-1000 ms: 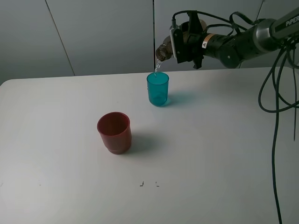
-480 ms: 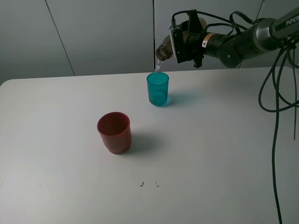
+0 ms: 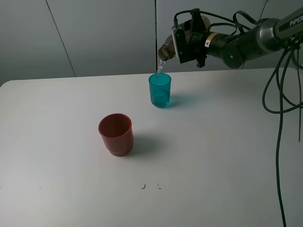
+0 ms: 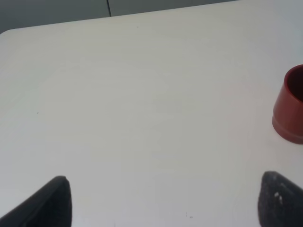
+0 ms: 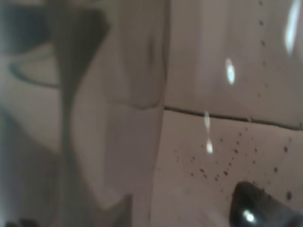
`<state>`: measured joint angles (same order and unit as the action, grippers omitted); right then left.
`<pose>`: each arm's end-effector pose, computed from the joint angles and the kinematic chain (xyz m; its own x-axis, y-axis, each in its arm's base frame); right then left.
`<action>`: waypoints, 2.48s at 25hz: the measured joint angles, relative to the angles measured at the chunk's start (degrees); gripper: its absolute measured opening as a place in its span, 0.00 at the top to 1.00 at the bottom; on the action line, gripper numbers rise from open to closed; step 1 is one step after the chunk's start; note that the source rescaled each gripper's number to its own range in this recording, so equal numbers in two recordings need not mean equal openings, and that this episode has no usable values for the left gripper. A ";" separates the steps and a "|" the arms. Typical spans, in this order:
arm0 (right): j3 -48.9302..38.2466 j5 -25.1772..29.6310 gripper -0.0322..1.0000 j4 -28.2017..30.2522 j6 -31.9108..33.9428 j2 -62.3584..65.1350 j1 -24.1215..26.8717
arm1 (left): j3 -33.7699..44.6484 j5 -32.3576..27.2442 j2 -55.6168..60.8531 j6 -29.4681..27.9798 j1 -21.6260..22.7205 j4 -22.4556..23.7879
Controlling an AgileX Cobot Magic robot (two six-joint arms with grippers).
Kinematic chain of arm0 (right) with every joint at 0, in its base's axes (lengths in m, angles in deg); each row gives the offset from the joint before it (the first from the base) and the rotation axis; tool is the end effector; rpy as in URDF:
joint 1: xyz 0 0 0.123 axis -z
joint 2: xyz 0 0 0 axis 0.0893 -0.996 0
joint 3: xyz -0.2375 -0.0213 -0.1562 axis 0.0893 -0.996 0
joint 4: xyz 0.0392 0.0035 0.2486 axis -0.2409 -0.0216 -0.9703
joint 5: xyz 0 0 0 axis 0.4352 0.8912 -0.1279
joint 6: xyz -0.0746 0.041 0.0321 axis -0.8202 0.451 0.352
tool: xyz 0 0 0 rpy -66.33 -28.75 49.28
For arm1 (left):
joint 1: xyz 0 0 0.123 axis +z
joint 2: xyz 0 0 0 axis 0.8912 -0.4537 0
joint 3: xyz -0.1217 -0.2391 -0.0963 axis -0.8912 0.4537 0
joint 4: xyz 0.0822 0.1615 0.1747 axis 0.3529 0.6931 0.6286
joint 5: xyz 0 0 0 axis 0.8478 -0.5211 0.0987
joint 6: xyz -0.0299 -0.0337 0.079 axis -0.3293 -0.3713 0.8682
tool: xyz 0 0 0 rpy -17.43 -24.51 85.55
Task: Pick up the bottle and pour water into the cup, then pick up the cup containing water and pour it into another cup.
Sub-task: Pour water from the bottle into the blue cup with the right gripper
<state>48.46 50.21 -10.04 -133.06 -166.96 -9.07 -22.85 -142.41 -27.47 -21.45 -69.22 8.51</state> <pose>0.4646 0.1354 0.1550 0.4560 -0.8790 0.1394 -0.1415 -0.2263 -0.9637 -0.0073 0.0025 0.2781 -0.4650 0.0672 -0.8828 0.0991 0.9948 0.0235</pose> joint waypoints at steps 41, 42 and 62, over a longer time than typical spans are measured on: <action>0.02 -1.45 0.97 -1.68 -5.98 0.00 0.00 | 0.00 0.00 0.00 0.00 0.00 0.00; 0.02 -1.45 0.97 -1.68 -5.98 0.00 0.00 | 0.00 0.00 0.00 0.00 0.00 0.00; 0.12 3.46 0.97 -1.68 6.16 0.00 0.00 | 0.00 0.00 0.00 -0.39 0.00 0.00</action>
<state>48.59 53.67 -11.71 -126.90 -166.96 -9.07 -22.85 -142.41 -27.47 -21.84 -69.22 8.51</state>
